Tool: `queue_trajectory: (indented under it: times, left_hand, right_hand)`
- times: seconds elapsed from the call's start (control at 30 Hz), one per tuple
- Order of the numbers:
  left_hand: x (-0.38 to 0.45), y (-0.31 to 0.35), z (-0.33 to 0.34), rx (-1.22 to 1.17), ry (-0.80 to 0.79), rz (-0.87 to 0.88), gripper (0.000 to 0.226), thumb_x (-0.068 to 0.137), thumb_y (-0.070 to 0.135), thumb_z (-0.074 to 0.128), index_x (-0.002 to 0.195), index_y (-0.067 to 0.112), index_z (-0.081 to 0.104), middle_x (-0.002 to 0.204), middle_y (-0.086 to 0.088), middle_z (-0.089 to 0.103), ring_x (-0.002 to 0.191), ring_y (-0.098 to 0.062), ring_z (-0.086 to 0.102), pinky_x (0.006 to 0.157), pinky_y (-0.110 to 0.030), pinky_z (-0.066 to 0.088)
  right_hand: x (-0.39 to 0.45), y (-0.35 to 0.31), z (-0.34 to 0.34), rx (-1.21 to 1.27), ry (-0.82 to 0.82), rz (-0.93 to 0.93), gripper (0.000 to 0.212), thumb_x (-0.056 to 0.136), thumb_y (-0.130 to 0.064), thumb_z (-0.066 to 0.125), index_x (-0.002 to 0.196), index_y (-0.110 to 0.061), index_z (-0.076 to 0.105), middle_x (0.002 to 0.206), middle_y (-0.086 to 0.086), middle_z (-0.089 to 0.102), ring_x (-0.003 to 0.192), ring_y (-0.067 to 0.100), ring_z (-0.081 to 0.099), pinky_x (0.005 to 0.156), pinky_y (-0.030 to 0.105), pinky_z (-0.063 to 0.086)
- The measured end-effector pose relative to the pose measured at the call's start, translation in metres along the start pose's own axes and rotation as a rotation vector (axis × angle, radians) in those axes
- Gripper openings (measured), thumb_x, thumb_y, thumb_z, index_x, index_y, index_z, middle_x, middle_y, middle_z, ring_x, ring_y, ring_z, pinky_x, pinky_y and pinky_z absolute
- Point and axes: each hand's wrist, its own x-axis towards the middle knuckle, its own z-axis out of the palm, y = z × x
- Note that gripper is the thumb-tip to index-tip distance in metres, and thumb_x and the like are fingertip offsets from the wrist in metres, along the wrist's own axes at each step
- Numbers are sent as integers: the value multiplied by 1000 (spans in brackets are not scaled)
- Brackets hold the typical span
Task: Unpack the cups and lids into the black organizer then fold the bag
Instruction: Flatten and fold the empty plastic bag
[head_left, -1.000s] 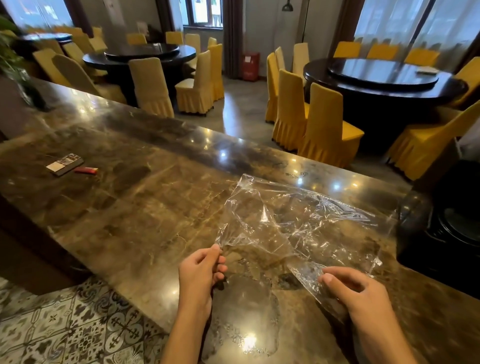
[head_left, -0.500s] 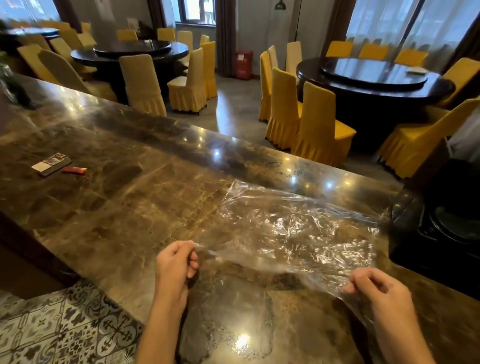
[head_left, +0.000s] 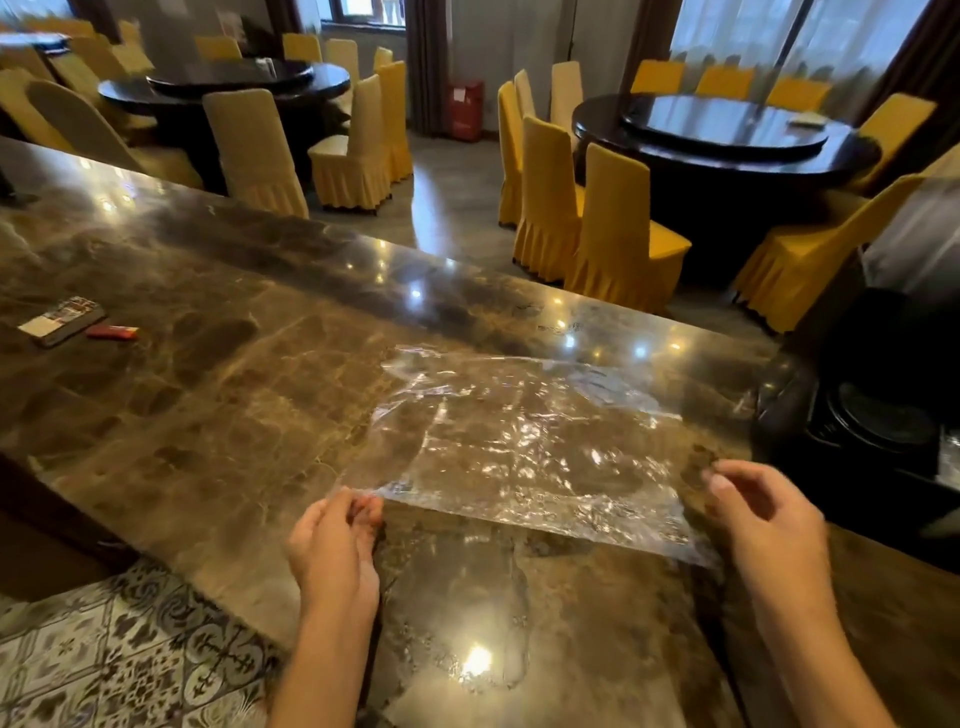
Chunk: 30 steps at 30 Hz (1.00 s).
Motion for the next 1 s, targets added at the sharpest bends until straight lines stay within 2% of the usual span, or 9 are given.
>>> queue_trajectory:
  times: [0.07,0.2,0.33,0.47,0.6,0.7,0.77,0.93,1.0]
  left_hand:
    - [-14,-9,2,-87,76,-16,8,95,-6,58,96,-2,65,76,-8,70,60,-7,70,60,-14,56]
    - [-36,-18,8,-144,223,-34,10,92,-7,60,88,0,65,79,-9,69,56,-4,71,59,-13,56]
    - [-47,-11,14,-213,225,-31,15,93,-9,57,83,1,62,78,-9,67,55,-4,71,61,-13,57]
    - [-77,-25,29,-54,-37,-62,19,88,-15,56,77,-2,62,59,-5,69,55,-11,67,54,-16,56]
    - [-115,-63,44,218,-419,-316,20,89,-8,62,72,-2,72,64,-18,69,48,-17,62,43,-21,51]
    - [-133,-88,56,361,-539,-429,24,93,1,63,71,3,72,56,-12,63,43,-15,56,37,-22,44]
    - [-144,-100,61,463,-616,-473,30,96,5,62,69,6,74,50,-10,58,39,-14,52,35,-21,40]
    - [-152,-102,63,639,-852,-523,23,91,3,65,70,6,74,57,-10,67,41,-13,57,37,-21,45]
    - [-142,-95,59,623,-754,-456,16,92,1,62,80,-3,71,59,-12,67,41,-15,57,35,-21,42]
  right_hand:
    - [-1,-7,5,-45,-11,-74,13,95,-17,62,102,-26,69,98,-9,69,93,5,64,72,19,45]
    - [-32,-8,28,-67,-104,-107,17,92,-13,63,95,-28,69,95,-14,67,88,-6,61,70,9,46]
    - [-59,1,51,55,-269,97,19,94,-9,61,92,-25,71,86,-2,73,76,3,69,67,18,53]
    - [-68,5,61,107,-396,182,23,94,-7,60,85,-21,75,80,5,76,73,19,73,70,30,58]
    - [-71,7,62,299,-384,333,21,95,-5,59,80,-6,75,76,23,71,64,20,65,59,31,53]
    - [-69,12,55,453,-358,473,26,94,-10,62,72,5,63,57,20,48,45,19,49,39,29,40]
    - [-68,17,47,485,-356,542,28,94,-15,64,70,-2,58,52,8,39,38,16,36,36,23,30]
    - [-63,27,21,493,-222,579,24,91,-7,63,68,-2,64,49,13,49,33,17,40,31,22,35]
    - [-59,30,9,508,-168,565,23,93,-5,61,71,0,68,59,16,62,44,19,56,38,26,47]
